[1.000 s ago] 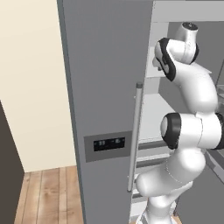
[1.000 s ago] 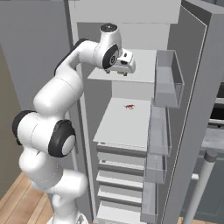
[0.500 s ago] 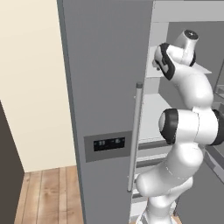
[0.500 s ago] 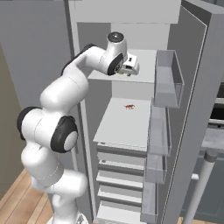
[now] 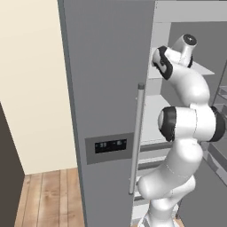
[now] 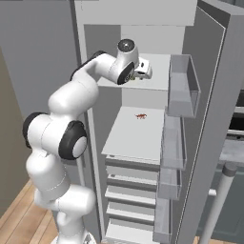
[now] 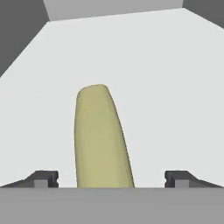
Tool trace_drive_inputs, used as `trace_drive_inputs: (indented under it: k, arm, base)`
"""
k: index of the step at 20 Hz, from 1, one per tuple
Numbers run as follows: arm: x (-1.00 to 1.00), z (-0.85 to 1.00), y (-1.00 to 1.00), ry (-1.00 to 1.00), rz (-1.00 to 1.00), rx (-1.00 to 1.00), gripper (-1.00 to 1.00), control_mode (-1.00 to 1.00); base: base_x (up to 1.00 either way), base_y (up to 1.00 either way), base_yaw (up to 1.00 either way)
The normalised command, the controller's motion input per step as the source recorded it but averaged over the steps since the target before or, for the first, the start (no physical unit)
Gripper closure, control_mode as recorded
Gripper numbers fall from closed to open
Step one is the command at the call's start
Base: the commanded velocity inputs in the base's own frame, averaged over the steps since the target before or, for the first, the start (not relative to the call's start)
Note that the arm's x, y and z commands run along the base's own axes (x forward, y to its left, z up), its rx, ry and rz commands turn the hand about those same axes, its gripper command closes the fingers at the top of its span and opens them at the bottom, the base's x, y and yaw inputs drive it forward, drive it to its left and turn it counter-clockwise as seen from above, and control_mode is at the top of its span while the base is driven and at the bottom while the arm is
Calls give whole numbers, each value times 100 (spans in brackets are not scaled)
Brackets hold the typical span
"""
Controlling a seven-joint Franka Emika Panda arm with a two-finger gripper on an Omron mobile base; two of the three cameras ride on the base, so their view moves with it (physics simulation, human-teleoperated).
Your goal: Retrieve the butter from the fridge and place it on a plate on the dining table. Then retrieve the butter knife by the fridge and place it near the plate.
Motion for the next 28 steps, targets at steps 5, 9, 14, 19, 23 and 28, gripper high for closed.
trace_drive_inputs:
  k: [5, 9, 14, 19, 23, 28]
  arm:
    - [-12, -1, 0, 0, 3, 0, 100, -100]
    - [-84, -25, 19, -5, 1, -2, 100, -100]
    - [-100, 5, 13, -12, 1, -3, 100, -100]
    - [-100, 25, 13, 1, 4, -18, 100, -100]
    - [-100, -2, 30, 4, 6, -10, 100, -100]
    - [-100, 0, 11, 0, 4, -2, 100, -100]
  base:
    - [0, 0, 0]
    - [0, 0, 0]
    - [0, 0, 0]
    - [0, 0, 0]
    - [0, 0, 0]
    - [0, 0, 0]
